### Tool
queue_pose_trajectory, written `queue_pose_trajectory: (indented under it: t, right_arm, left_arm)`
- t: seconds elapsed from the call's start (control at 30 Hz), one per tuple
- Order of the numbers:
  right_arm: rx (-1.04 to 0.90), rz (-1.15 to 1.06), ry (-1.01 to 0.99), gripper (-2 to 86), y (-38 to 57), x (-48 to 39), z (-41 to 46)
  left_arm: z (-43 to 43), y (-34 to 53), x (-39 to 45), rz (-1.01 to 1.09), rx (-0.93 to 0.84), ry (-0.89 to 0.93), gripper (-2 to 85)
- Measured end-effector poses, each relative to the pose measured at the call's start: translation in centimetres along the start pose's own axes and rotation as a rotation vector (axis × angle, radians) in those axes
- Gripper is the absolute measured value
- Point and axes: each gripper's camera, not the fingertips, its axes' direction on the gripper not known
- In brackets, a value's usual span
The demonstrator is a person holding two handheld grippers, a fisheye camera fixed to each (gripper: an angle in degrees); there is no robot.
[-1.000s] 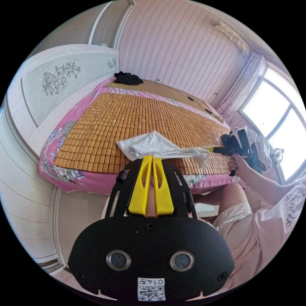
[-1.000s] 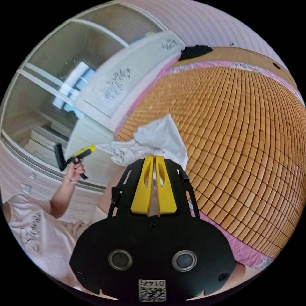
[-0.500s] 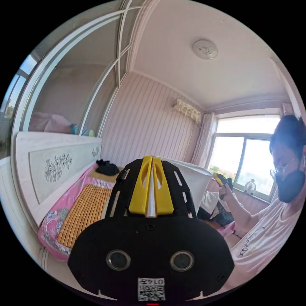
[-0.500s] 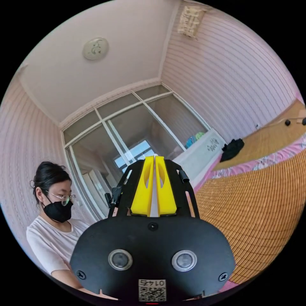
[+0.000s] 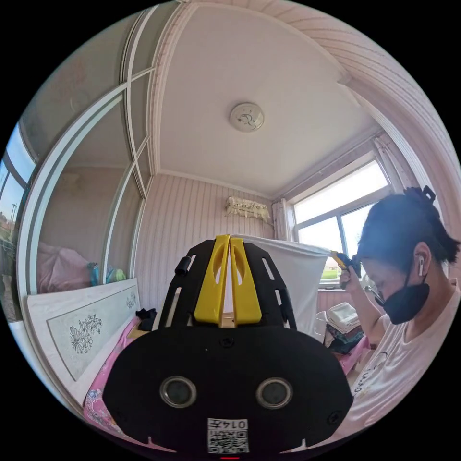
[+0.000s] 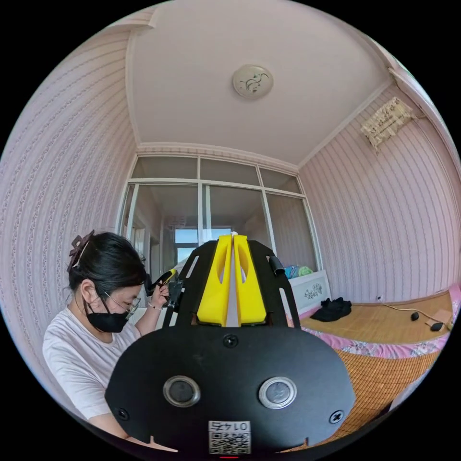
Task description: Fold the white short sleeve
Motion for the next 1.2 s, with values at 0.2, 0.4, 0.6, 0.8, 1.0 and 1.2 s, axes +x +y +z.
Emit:
queue_pose_trajectory:
  t: [0.2,0.4,0.6,0.8,1.0,1.2]
  right_arm:
    - [-0.31,0.175,0.314,0.0,3.0,9.0,6.8]
    - [-0.697,0.397,0.656,0.0,14.9,21.3,14.3]
    - [-0.279,0.331,0.616,0.0,5.8,22.3,16.3]
    - [-0.205,0.061,0.552,0.1,2.8,19.8,19.2]
    - [-0.434,0.155,0.468,0.1,17.1,21.5,18.3]
    - [-0.673,0.563,0.597,0.1,36.3,25.7,14.1]
  left_arm:
    - [14.3,5.0,-4.5,-0.102,-0.333,-0.084,-1.0]
    - [29.8,17.0,-8.2,-0.292,-0.678,-0.17,-1.0]
    - [36.7,10.8,-8.1,-0.227,-0.535,-0.19,-1.0]
    - [38.0,7.2,-7.7,-0.099,-0.422,-0.15,-1.0]
    - [39.2,21.0,-9.9,-0.027,-0.785,-0.112,-1.0]
    - [38.8,37.1,-10.8,-0.065,-1.163,-0.039,-1.0]
